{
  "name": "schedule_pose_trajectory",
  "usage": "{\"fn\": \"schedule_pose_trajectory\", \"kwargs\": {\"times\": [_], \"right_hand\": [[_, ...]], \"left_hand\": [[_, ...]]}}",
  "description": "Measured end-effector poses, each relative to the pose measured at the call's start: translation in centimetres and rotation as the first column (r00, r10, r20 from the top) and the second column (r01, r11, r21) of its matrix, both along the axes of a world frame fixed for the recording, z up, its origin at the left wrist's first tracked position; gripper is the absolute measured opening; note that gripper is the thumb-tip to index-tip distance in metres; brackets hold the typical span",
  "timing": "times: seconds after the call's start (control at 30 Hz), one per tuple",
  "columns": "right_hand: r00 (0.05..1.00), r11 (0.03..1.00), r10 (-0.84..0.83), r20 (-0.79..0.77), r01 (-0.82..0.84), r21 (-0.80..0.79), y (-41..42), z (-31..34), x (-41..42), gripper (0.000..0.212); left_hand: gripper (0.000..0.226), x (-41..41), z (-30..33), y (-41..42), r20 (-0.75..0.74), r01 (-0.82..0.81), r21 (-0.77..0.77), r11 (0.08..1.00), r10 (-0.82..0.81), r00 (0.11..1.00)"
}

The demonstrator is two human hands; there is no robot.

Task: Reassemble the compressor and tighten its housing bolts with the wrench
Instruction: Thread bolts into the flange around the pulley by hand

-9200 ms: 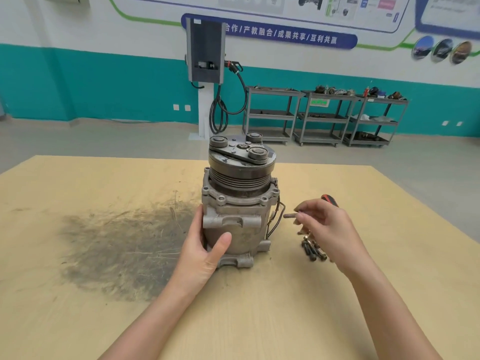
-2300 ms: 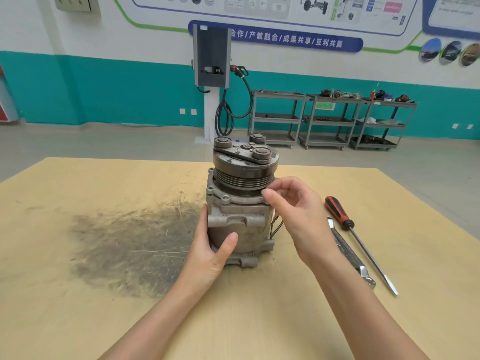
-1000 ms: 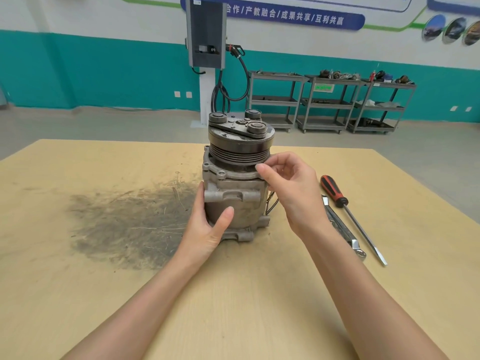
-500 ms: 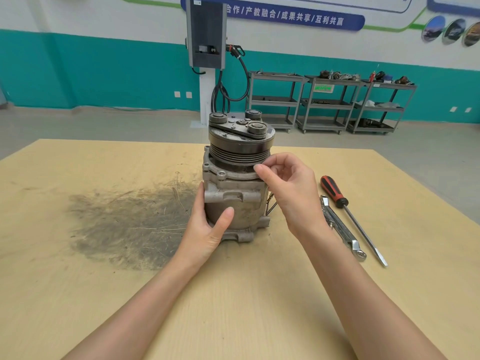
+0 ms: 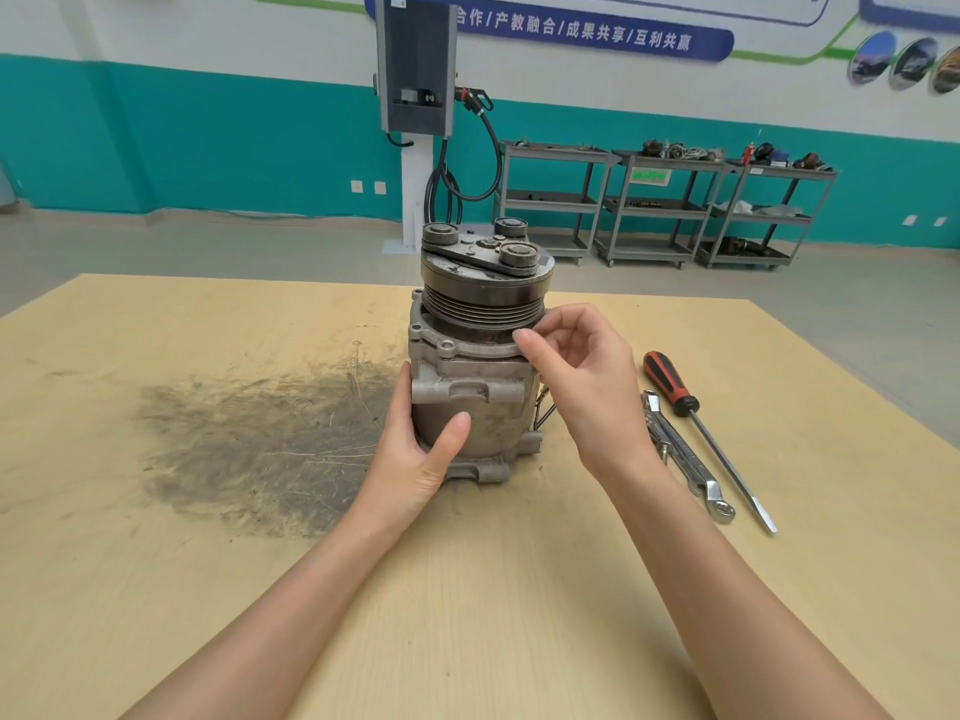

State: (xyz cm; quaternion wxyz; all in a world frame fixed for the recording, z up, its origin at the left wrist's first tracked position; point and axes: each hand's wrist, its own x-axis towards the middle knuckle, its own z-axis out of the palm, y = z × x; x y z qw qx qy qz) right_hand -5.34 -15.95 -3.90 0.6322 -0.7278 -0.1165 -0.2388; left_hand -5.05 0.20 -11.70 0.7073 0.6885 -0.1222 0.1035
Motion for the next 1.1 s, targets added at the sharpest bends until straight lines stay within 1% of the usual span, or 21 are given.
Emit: {"fn": "schedule_pose_trajectory", "kwargs": {"times": [0.1,0.17,0.3,0.37,0.43,0.5,0.57,0.63,0.73,0.93,1.0,1.1], "right_hand": [[0.998,0.998,0.058,0.021,-0.058,0.000,-0.30,-0.01,-0.15,0.004],[0.996,0.997,0.082,0.019,-0.082,-0.010,-0.44,0.00,-0.18,0.009],[0.998,0.998,0.059,-0.016,-0.059,0.015,-0.25,0.11,0.02,0.005],[0.999,1.000,0.029,-0.023,-0.029,0.011,-0.05,0.06,0.13,0.008],[1.000,1.000,0.016,-0.018,-0.016,0.017,0.02,0.01,0.16,0.010],[0.999,0.999,0.032,-0.008,-0.032,0.038,-0.08,-0.08,0.12,0.007],[0.998,0.997,0.058,-0.004,-0.057,0.045,-0.28,-0.15,0.05,0.006],[0.998,0.998,0.064,-0.005,-0.064,0.026,-0.34,-0.22,-0.03,0.009],[0.999,0.998,0.054,-0.003,-0.054,0.009,-0.13,-0.15,-0.11,0.008],[0.999,0.999,0.032,-0.011,-0.032,0.033,0.17,-0.09,-0.05,0.006],[0.999,0.998,0.050,-0.005,-0.050,0.040,0.06,-0.11,-0.11,0.003],[0.996,0.994,0.093,-0.007,-0.092,0.055,-0.24,-0.10,-0.18,0.011]], "left_hand": [[0.115,0.03,-0.04,0.02,0.005,-0.005,0.006,1.000,0.005,1.000],[0.116,0.03,0.02,-0.04,0.005,-0.003,0.007,1.000,0.003,1.000],[0.116,0.01,-0.01,-0.01,0.003,-0.005,0.004,1.000,0.005,1.000],[0.119,-0.02,-0.02,0.00,0.001,-0.006,0.003,1.000,0.006,1.000],[0.115,-0.01,-0.01,-0.02,0.008,-0.007,0.009,1.000,0.007,1.000],[0.112,0.07,-0.10,-0.01,0.006,-0.014,0.020,1.000,0.014,1.000],[0.115,0.13,-0.13,-0.02,0.008,-0.010,0.018,1.000,0.010,1.000],[0.118,0.13,-0.11,-0.04,0.008,-0.004,0.011,1.000,0.004,1.000],[0.113,0.08,-0.11,-0.03,0.018,-0.012,0.016,1.000,0.012,1.000],[0.121,0.07,-0.04,0.02,0.003,-0.001,0.004,1.000,0.001,1.000],[0.122,0.11,-0.07,0.06,0.002,0.001,0.006,1.000,-0.001,1.000],[0.122,0.16,-0.13,0.14,-0.003,0.002,0.009,1.000,-0.002,1.000]]}}
